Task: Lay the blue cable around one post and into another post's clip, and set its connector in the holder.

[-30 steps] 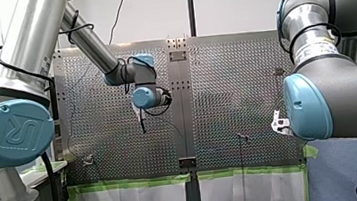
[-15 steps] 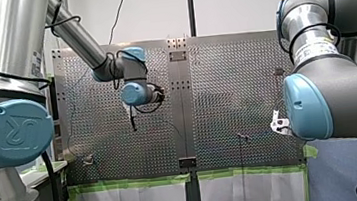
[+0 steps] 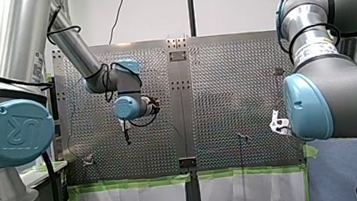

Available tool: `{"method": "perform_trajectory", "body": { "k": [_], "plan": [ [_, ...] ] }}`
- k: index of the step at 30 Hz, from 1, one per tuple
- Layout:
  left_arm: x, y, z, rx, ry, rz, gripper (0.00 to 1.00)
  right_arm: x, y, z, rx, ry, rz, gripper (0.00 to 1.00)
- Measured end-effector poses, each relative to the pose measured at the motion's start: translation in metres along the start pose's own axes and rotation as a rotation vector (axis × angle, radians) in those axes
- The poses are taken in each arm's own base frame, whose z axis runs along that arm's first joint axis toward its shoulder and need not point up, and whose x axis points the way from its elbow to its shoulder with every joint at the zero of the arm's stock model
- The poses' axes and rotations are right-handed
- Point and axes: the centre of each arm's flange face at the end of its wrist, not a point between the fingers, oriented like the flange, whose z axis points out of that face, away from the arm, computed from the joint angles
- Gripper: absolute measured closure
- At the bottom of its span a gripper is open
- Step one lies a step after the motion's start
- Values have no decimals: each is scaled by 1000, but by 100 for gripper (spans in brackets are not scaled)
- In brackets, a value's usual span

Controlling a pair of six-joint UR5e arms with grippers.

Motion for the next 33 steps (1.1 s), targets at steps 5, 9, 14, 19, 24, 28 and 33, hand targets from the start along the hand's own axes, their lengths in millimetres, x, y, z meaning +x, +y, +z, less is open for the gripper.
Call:
{"method": "perform_trajectory", "body": {
  "k": [5, 9, 14, 19, 24, 28, 33],
  "plan": [
    [10, 7, -13, -1, 0, -1, 0, 0, -2, 0, 9, 0, -1, 100],
    [17, 12, -22, -2, 0, -1, 0, 0, -2, 0, 10, -1, -1, 100],
    [28, 20, -40, -4, 13, 2, 0, 0, -2, 0, 10, -2, -1, 100],
    [41, 31, -61, -16, 54, 15, 0, 0, -2, 0, 10, -1, -2, 100],
    [50, 38, -76, -26, 88, 26, 0, 1, -2, 2, 9, 2, -6, 100],
    [52, 40, -79, -30, 96, 29, 0, 5, -1, 5, -3, 4, -25, 100],
    [52, 41, -80, -31, 97, 30, 0, 9, -2, 9, -10, -9, -55, 100]
  ]
}}
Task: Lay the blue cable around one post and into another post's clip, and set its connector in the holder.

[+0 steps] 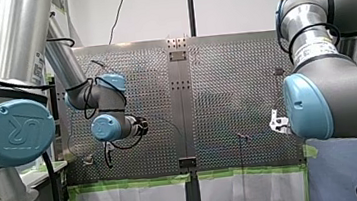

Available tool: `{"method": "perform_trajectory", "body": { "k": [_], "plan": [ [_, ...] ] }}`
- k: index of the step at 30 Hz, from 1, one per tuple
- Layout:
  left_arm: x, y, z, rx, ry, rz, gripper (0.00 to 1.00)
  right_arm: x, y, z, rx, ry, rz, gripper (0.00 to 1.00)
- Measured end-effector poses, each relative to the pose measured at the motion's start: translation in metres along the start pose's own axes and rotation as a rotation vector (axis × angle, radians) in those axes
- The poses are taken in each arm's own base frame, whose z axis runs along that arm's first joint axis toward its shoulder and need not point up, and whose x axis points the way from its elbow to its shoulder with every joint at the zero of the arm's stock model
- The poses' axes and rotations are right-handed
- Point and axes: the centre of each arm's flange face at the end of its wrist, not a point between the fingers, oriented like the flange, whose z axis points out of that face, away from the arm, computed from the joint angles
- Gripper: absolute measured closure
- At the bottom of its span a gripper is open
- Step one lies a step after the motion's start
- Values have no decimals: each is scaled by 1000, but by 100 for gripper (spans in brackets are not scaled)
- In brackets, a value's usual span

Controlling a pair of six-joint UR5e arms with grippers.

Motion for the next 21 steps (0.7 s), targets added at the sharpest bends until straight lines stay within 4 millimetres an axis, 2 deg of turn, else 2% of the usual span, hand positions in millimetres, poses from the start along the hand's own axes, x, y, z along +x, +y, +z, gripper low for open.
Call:
{"method": "perform_trajectory", "body": {
  "k": [6, 12, 21],
  "plan": [
    [0, 0, 0, 0, 0, 0, 0, 12, -6, 1, 2, -15, -8, 100],
    [0, 0, 0, 0, 0, 0, 0, 39, -18, 3, 17, 5, -13, 100],
    [0, 0, 0, 0, 1, -1, 0, 82, -47, 3, 56, 39, -25, 100]
  ]
}}
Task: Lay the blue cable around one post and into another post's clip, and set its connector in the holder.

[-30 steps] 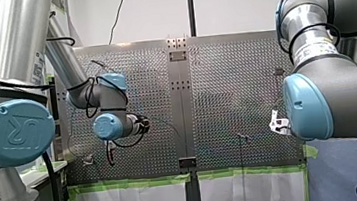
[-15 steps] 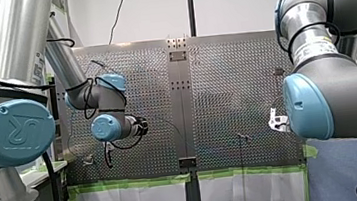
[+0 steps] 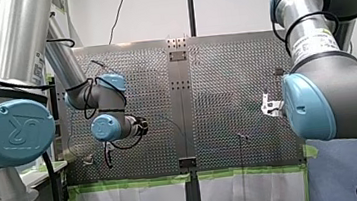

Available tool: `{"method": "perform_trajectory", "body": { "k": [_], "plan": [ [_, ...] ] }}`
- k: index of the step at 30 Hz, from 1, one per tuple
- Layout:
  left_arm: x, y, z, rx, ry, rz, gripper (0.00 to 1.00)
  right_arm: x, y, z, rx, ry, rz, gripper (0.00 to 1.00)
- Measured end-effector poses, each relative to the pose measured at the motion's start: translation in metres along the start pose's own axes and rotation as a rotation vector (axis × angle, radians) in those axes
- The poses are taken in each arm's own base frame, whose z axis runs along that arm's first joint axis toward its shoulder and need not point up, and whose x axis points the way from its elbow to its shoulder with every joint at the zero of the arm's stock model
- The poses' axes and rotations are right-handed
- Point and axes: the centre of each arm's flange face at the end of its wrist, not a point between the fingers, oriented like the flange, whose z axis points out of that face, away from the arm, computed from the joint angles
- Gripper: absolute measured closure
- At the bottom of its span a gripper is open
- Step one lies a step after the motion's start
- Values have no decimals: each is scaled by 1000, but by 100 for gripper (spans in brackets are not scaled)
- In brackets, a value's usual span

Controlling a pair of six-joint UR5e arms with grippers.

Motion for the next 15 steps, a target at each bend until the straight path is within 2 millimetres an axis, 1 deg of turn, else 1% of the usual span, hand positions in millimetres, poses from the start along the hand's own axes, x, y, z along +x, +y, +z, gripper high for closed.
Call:
{"method": "perform_trajectory", "body": {
  "k": [4, 7, 15],
  "plan": [
    [0, 0, 0, 1, 0, 0, 0, 20, -16, 1, 20, 20, -9, 100],
    [0, 0, 0, 1, 1, 0, 0, 30, -27, 0, 33, 26, -22, 100],
    [0, 0, 0, 0, 1, 0, 0, 46, -50, -4, 45, 20, -47, 100]
  ]
}}
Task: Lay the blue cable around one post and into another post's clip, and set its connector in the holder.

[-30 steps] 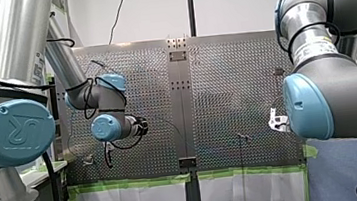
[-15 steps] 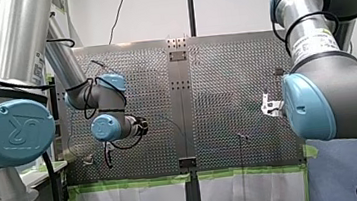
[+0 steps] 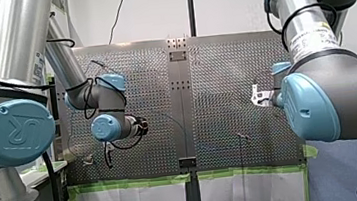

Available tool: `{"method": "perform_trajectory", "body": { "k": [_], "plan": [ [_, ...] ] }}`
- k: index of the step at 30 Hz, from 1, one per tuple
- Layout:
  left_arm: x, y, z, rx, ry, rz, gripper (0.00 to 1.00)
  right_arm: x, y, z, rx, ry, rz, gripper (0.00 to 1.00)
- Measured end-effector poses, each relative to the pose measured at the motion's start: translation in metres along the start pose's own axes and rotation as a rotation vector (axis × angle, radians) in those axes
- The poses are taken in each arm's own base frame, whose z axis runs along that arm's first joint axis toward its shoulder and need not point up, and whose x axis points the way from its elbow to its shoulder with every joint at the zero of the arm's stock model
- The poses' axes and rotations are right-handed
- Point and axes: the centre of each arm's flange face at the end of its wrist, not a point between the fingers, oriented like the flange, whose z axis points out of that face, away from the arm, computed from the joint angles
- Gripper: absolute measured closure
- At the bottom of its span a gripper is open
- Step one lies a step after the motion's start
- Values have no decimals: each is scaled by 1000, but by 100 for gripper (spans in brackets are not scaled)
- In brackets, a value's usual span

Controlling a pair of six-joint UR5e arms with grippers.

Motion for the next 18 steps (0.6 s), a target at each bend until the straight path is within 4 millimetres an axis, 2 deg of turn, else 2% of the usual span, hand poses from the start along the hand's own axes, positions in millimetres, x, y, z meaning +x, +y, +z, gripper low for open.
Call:
{"method": "perform_trajectory", "body": {
  "k": [9, 18],
  "plan": [
    [0, 0, 0, 2, -2, -1, 0, 14, -13, -3, 6, -3, -10, 100],
    [0, 0, 0, 0, 0, 0, 0, 58, -25, -10, -8, 11, 7, 100]
  ]
}}
